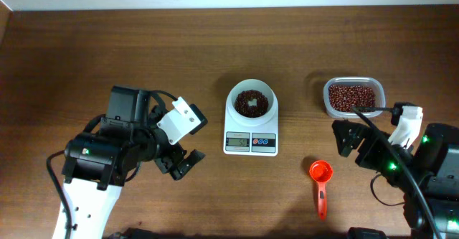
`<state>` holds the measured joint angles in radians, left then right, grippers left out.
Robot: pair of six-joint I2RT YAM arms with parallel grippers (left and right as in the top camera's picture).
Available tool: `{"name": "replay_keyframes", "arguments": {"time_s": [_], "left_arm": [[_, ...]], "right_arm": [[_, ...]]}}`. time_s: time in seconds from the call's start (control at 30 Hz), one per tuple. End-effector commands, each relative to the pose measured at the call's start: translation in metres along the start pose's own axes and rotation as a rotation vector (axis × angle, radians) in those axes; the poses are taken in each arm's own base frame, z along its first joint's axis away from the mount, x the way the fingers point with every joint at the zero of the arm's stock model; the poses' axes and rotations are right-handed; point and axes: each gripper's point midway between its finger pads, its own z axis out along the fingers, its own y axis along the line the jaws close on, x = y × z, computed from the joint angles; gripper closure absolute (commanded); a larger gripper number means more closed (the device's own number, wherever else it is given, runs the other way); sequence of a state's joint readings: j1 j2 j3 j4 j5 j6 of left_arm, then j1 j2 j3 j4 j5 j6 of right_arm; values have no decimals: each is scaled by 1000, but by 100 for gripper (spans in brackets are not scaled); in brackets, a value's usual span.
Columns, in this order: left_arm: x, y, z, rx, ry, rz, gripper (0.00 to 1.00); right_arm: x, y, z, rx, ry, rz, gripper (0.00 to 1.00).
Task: Scoop and weigh 50g on scale
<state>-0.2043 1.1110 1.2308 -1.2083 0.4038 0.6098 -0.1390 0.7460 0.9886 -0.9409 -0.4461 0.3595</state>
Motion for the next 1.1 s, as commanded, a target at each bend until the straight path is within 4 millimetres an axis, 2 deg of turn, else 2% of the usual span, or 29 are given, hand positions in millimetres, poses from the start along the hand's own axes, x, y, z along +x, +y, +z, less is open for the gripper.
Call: {"name": "replay_keyframes", "arguments": {"time_s": [0.0, 0.13, 0.23, 0.33, 0.53, 0.63, 0.77, 0.9, 1.07], "left_arm": [[-3, 2, -3, -11, -10, 18, 1], [-3, 2, -3, -11, -10, 18, 1], [-3, 2, -3, -11, -10, 17, 1], [-3, 2, -3, -11, -10, 18, 1], [-3, 2, -3, -11, -10, 18, 1], [-3, 2, -3, -11, -10, 18, 1], [-3, 2, -3, -11, -10, 18, 1], [-3, 2, -3, -8, -8, 17, 1], [-2, 1, -3, -6, -4, 14, 1]], "right_arm": [[12, -6, -4, 35, 43, 16, 1], [19, -5, -18, 45, 23, -55, 1], [26, -3, -47, 70, -85, -112, 1], [43, -5, -78, 102, -183, -147, 1], [52, 6, -115, 77, -375, -293, 1], [58, -3, -130, 128, -457, -302, 1], [67, -12, -127, 140, -484, -304, 1], [65, -18, -107, 118, -461, -302, 1], [41, -16, -63, 28, -509, -361, 1]]}}
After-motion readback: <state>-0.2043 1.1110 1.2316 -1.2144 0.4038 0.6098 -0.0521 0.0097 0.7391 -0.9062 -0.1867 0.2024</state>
